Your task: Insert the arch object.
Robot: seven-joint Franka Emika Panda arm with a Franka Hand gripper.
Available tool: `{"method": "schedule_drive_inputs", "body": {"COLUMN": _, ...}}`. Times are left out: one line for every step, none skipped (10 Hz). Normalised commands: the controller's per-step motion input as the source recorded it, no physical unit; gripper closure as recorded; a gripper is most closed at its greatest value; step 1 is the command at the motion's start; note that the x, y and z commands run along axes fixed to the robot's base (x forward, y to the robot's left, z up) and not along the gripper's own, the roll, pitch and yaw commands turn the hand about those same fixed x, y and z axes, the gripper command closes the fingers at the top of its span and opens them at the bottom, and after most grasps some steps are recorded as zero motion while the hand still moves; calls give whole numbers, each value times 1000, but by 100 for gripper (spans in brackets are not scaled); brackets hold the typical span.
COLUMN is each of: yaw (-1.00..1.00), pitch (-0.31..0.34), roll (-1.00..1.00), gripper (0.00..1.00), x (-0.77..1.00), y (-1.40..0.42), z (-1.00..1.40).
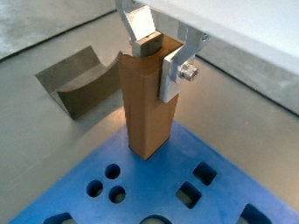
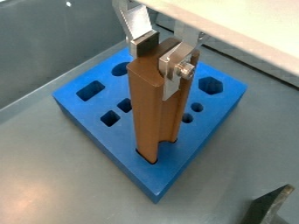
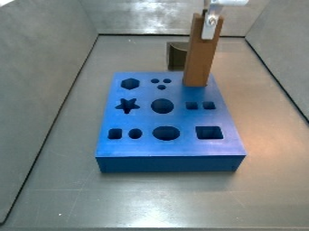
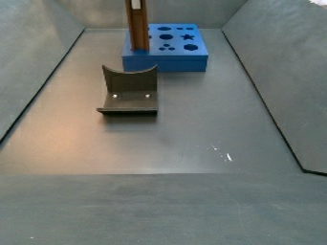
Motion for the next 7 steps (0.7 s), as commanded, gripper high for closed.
{"method": "schedule_drive_inputs", "body": {"yaw": -146, "pitch": 121, "roll": 67, "gripper": 100, "x": 0, "y": 0, "z": -254}}
{"method": "schedule_drive_inputs", "body": {"yaw": -57, "pitch": 107, "roll": 87, "gripper": 100, "x": 0, "y": 0, "z": -251}}
{"method": "schedule_drive_inputs", "body": {"yaw": 0, "pitch": 83, "roll": 57, "gripper": 100, "x": 29, "y": 0, "z": -257}}
{"method": "schedule_drive_inputs", "body": {"yaw": 0, "pitch": 47, "roll": 0, "gripper": 100, "x": 100, "y": 0, "z": -214}}
{"method": "schedule_drive_inputs", "body": {"yaw": 0, "pitch": 57, "roll": 0, "gripper": 100, "x": 143, "y": 31, "z": -231}}
{"method": "schedule_drive_inputs", "body": {"yaw": 0, "pitch": 54, "roll": 0, "gripper": 100, "x": 137, "y": 66, "z": -231}}
{"method": "schedule_drive_inputs", "body": {"yaw": 74, "pitch": 40, "roll": 23, "gripper": 100, "x": 100, "y": 29, "z": -140}}
